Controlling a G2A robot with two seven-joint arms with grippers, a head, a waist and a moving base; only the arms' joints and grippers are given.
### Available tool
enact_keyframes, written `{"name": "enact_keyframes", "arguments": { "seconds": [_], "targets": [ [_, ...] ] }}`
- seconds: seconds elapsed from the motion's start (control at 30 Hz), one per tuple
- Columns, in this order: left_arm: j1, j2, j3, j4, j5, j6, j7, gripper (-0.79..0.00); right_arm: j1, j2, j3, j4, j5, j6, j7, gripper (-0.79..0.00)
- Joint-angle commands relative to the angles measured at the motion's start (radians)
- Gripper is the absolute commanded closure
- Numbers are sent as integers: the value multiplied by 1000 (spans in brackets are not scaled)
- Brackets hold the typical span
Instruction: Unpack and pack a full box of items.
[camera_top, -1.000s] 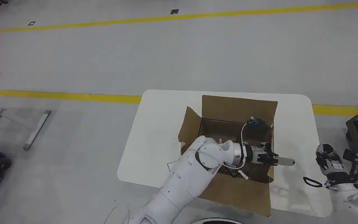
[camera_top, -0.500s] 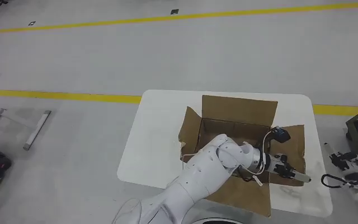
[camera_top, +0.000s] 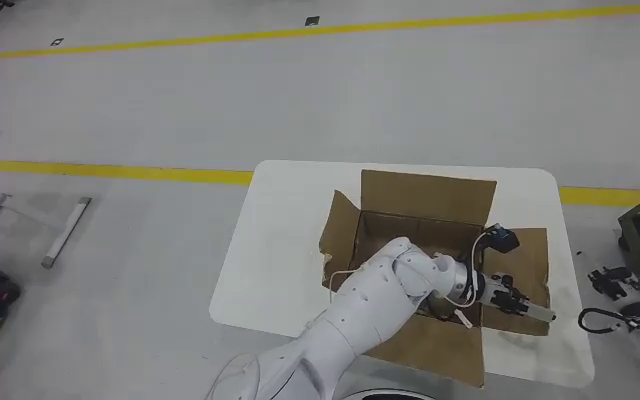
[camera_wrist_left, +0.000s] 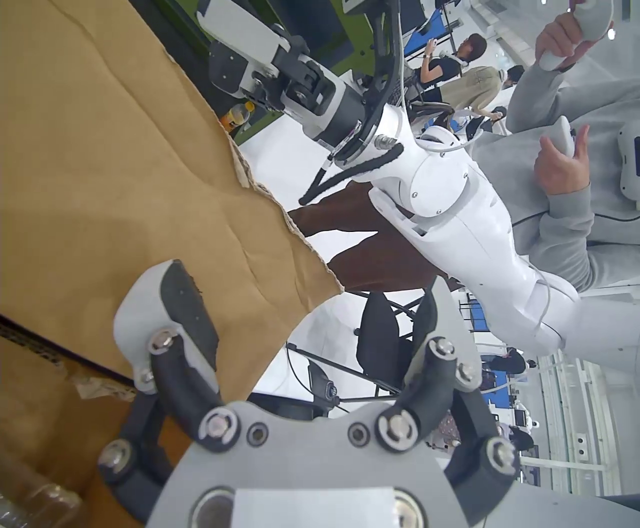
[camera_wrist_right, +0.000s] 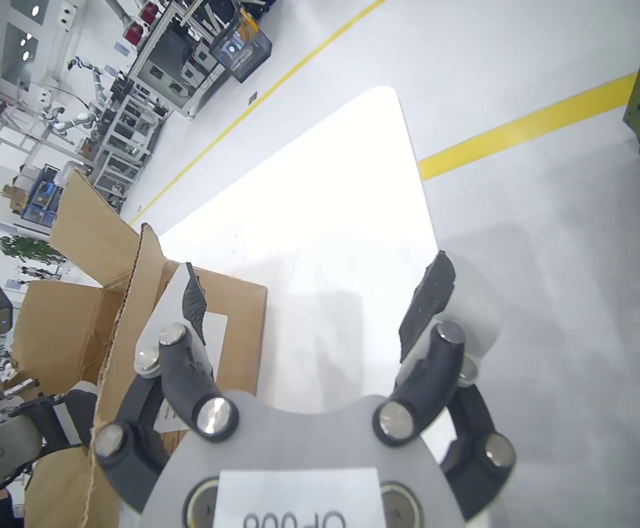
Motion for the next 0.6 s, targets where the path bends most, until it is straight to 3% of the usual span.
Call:
{"name": "enact_keyframes", "arguments": {
  "seconds": [0.0, 0.23, 0.27, 0.3, 0.33, 0.57],
  "targets": [
    [-1, -3, 0, 6, 2, -3, -1, -785, -1, 1, 12, -1, 81, 1, 60, -785],
    [0, -11, -1, 26, 9, -5, -4, -785, 12, 10, 41, 12, 346, 8, 292, -785],
    [0, -12, -2, 28, 10, -6, -3, -785, 15, 11, 40, 13, 371, 12, 318, -613],
    [0, -13, -2, 30, 12, -5, -4, -785, 18, 12, 40, 13, 391, 14, 340, -539],
    [-1, -13, -3, 31, 12, -4, -3, -785, 20, 13, 39, 12, 396, 13, 352, -391],
    [2, -17, -6, 39, 25, -4, -7, -785, 41, 15, -17, 15, 386, 3, 379, -317]
  ]
}}
